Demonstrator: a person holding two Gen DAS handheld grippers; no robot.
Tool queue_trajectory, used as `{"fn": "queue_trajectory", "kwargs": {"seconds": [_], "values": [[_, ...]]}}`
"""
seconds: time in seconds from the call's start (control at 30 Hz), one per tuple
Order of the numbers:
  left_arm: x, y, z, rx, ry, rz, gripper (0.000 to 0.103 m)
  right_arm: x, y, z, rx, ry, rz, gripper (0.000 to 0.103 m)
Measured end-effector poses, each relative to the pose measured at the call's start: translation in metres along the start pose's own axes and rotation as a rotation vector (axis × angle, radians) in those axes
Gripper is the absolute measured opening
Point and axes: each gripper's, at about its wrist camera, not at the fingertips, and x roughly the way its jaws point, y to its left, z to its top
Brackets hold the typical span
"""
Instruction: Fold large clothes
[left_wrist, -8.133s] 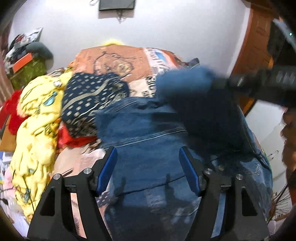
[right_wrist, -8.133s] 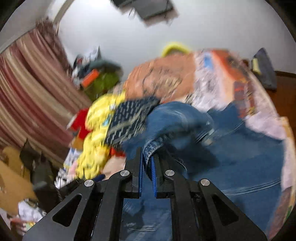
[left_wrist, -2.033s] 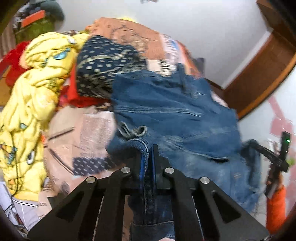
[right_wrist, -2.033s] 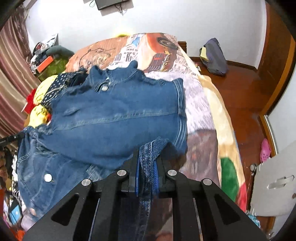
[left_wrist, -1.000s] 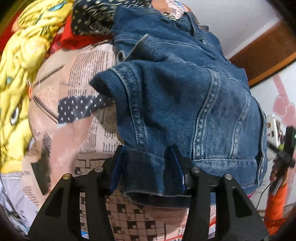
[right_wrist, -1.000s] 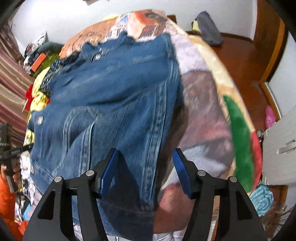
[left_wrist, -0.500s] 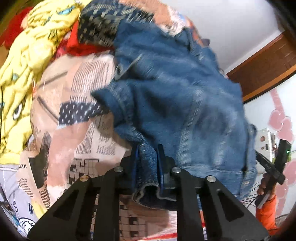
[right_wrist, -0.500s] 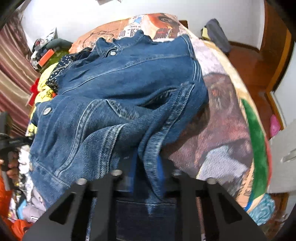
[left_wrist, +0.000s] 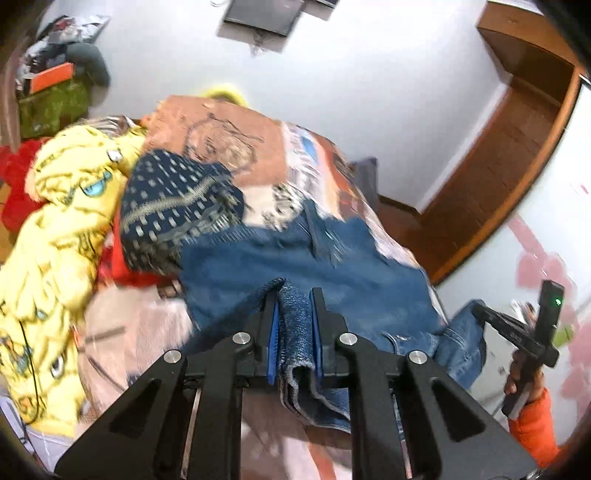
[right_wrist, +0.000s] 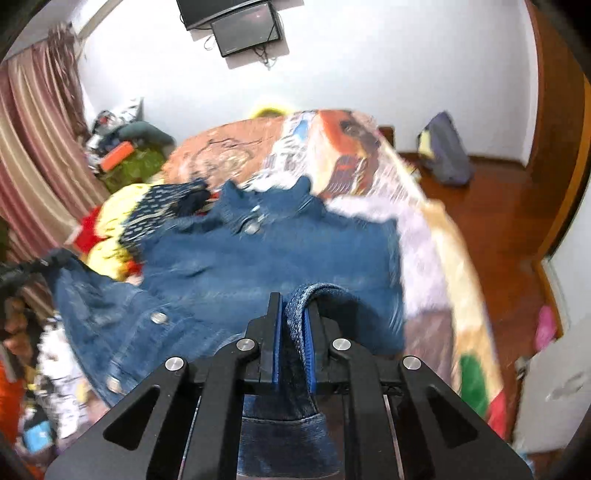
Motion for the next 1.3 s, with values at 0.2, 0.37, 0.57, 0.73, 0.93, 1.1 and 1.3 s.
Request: {"fn": "queue_trajectory", "kwargs": {"seconds": [0.2,0.37,0.57,0.73,0.93,1.1,1.3], "values": [[0.059,0.041,0.018,-0.075,0.033,0.102,0.014,0.054,-0.038,0.034,0.079,0.018,-0.102,0.009],[0.119,0.073,-0.004,-0.089,0.172,0.156,0.015,0.102,-0.072,0.027,0.159,0.145,-0.093,0.009],[0.131,0.078,-0.014,-0.047,0.216,0.161,0.017,0.082,-0.064,0.026,0.094,0.134,-0.108,0.017],[0.107,0.061,-0.002,0.050,0.169,0.197,0.029,0.060,-0.058,0.035,0.074,0.111,-0.130,0.039],[0.068,0.061,0.009,0.085,0.064,0.254,0.053,0.041,-0.038,0.027,0.007,0.088,-0.159,0.048],[0.058,0.082,-0.010,0.078,0.119,0.295,0.055,0.042,-0.026,0.004,-0.062,0.137,-0.187,0.051],[0.075,0.090,-0.042,0.103,0.222,0.294,0.055,0.059,-0.017,-0.028,-0.157,0.226,-0.239,0.053]]}}
